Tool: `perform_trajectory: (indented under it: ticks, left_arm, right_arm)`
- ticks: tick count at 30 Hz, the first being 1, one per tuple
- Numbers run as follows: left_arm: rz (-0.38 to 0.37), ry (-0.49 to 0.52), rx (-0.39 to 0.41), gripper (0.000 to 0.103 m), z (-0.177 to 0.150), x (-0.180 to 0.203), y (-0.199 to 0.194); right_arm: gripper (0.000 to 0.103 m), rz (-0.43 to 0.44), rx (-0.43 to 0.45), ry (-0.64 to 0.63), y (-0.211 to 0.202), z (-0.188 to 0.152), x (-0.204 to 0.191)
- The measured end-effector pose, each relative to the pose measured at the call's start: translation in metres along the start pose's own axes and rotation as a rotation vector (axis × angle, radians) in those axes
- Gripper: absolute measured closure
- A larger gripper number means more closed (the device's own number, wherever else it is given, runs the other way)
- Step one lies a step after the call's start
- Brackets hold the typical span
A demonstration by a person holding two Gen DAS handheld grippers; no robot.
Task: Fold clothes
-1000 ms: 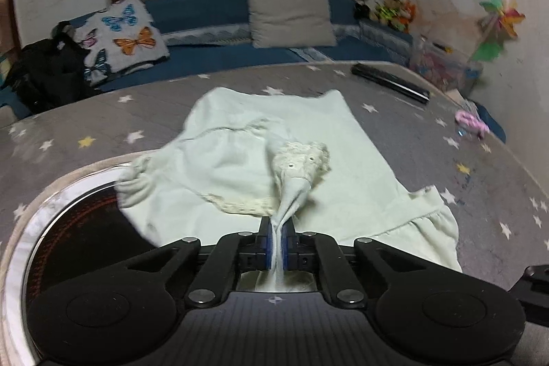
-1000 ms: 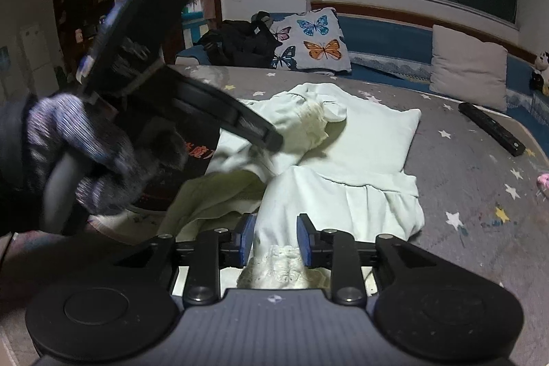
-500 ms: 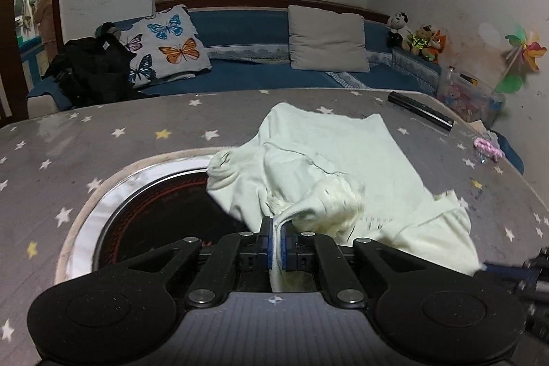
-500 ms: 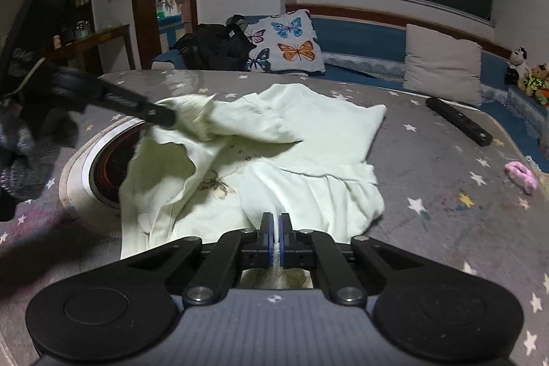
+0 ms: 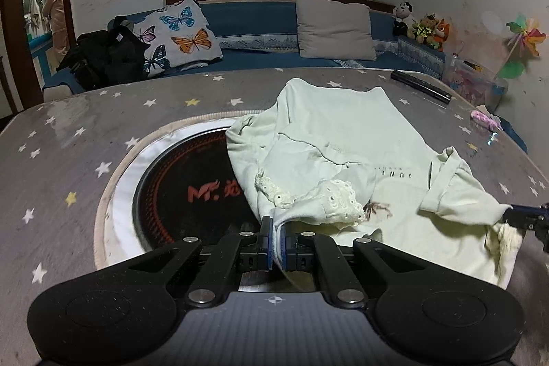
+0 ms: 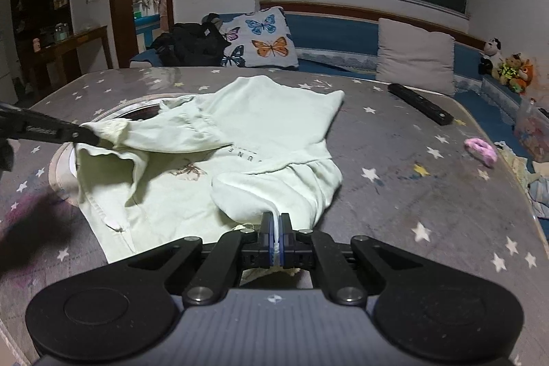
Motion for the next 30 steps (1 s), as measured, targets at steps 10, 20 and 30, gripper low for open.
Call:
perform_trajectory:
  ticks: [10, 20, 30]
  left_arm:
    - [-0.018, -0.004, -0.022, 0.098, -0.032, -0.006, -0.026]
    - [-0.012, -0.060, -0.064, 0.098, -0.059, -0.021, -0.029]
    - [-0.005, -0.041, -0.051, 0.092, -0.060, -0.017, -0.035]
  right_arm:
    - [0.101, -0.031, -0.016, 0.012, -0.022, -0.020, 0.005]
    - [0.100, -0.043, -0.039, 0.027, -0.027, -0.038, 0.000]
    - [0.081, -0.044, -0.038, 0.001, -0.032, -0.034, -0.006]
Point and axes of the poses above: each gripper's, at about its wrist camera, not at the fingertips, and y roughly the way its jaws point, x to its right, z to its top, the point moved 7 cm from there along y, roughly the way its jaws point, and after that the axes turned 8 degrees about -y, right-handed, at the moved point
